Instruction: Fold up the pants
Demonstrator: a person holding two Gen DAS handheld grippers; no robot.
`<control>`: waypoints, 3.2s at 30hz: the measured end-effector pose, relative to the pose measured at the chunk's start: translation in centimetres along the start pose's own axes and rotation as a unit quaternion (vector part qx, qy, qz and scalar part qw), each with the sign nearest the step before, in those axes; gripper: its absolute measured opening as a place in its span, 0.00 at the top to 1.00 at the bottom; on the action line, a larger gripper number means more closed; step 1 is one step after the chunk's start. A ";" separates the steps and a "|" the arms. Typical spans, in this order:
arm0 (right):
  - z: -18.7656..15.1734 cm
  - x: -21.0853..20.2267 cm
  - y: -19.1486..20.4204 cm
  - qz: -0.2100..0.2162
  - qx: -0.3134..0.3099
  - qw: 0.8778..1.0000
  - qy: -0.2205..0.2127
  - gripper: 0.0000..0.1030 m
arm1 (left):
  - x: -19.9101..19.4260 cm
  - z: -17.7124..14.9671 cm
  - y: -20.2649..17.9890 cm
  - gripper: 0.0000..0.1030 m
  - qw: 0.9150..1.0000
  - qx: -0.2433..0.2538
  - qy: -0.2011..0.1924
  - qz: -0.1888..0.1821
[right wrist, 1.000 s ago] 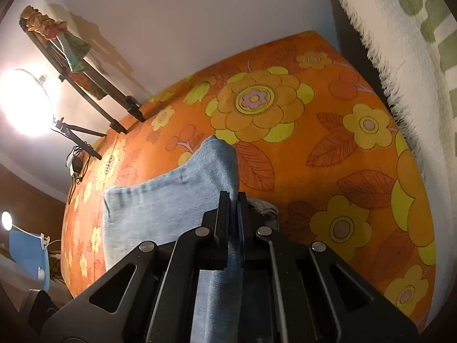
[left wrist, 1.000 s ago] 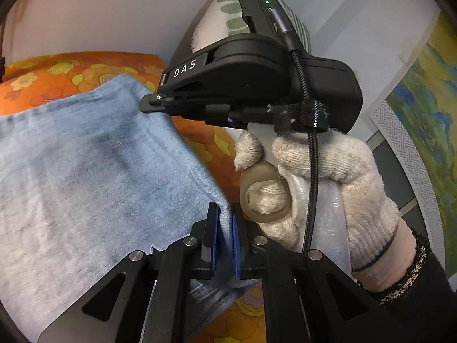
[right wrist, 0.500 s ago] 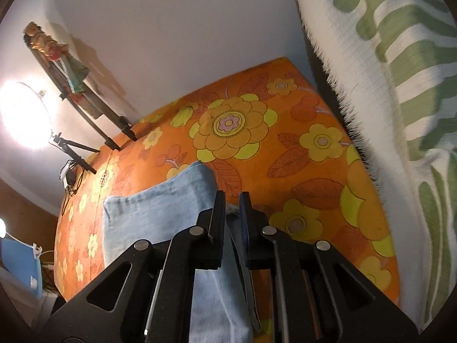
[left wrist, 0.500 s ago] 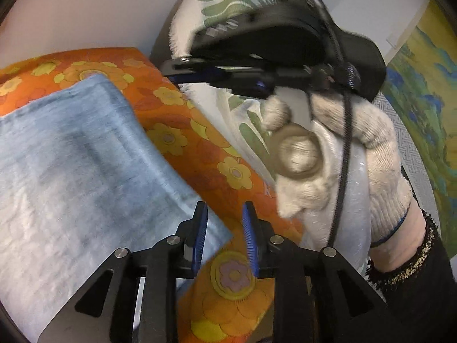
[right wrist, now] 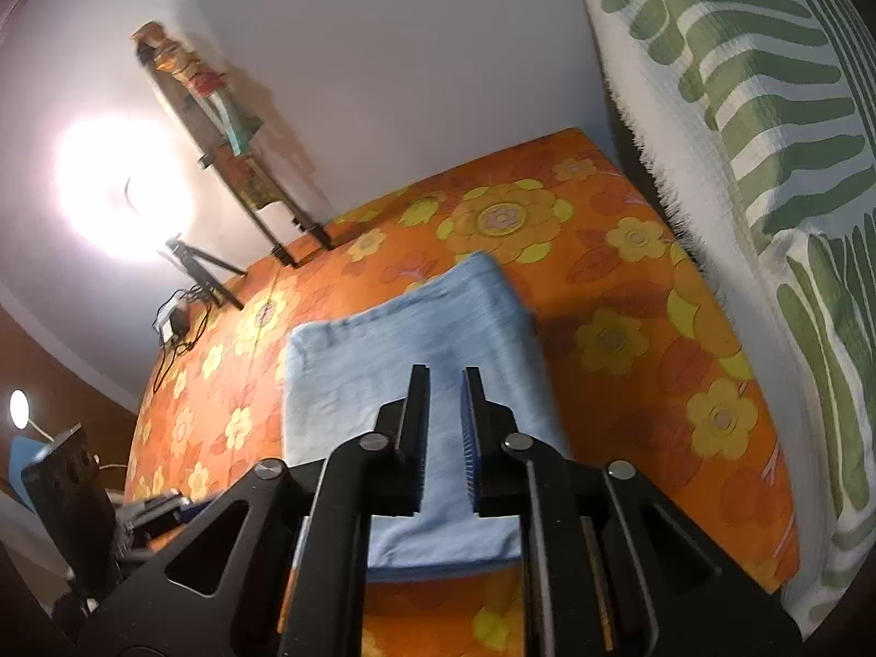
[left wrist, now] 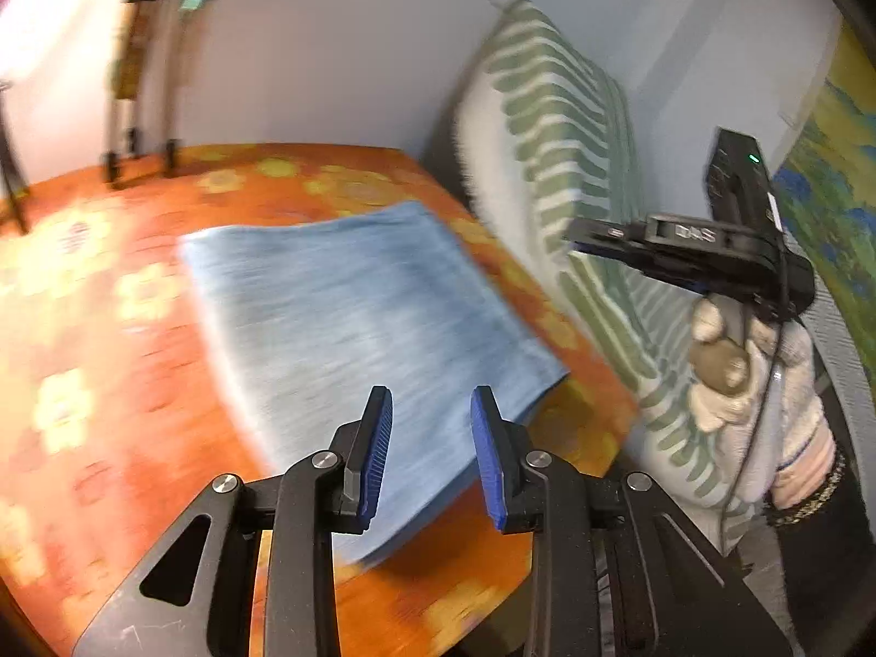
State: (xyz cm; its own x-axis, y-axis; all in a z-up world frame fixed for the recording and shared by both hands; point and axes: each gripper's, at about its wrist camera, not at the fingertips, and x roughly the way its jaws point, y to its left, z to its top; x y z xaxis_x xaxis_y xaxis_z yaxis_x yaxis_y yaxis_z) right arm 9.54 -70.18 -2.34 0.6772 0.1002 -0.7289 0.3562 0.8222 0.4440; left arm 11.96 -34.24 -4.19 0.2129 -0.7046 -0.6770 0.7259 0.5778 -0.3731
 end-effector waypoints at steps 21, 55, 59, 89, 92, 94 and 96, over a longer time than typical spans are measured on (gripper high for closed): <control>1.5 12.0 0.4 -0.068 -0.089 0.993 0.039 0.63 | 5.3 3.5 10.3 0.59 0.993 -0.103 -0.027 0.054; 3.2 17.3 -9.9 0.132 -0.038 0.983 0.125 0.30 | 11.1 3.9 14.5 0.36 0.986 -0.162 0.028 0.026; 3.1 18.0 -8.9 0.145 -0.056 0.980 0.123 0.29 | 11.4 4.2 14.3 0.36 0.987 -0.155 0.023 0.026; 1.6 14.1 -3.7 0.086 -0.089 0.989 0.078 0.86 | 11.5 6.0 11.0 0.88 0.990 -0.135 -0.042 0.020; 1.8 12.7 -3.4 0.090 -0.092 0.990 0.064 0.87 | 10.6 7.0 10.5 0.89 0.990 -0.130 -0.052 0.010; 2.4 11.7 -2.9 0.091 -0.097 0.990 0.050 0.87 | 9.9 7.8 10.0 0.89 0.990 -0.121 -0.065 0.006; 3.2 10.6 -2.5 0.095 -0.097 0.990 0.033 0.87 | 9.4 8.7 9.5 0.89 0.991 -0.112 -0.076 0.003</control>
State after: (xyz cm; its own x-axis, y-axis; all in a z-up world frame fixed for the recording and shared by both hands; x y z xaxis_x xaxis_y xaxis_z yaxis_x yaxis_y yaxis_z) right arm 17.84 -73.00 -9.51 0.6746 0.2937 -0.6772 0.0928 0.8764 0.4726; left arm 26.55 -38.88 -8.58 0.3264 -0.7444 -0.5825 0.5636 0.6480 -0.5123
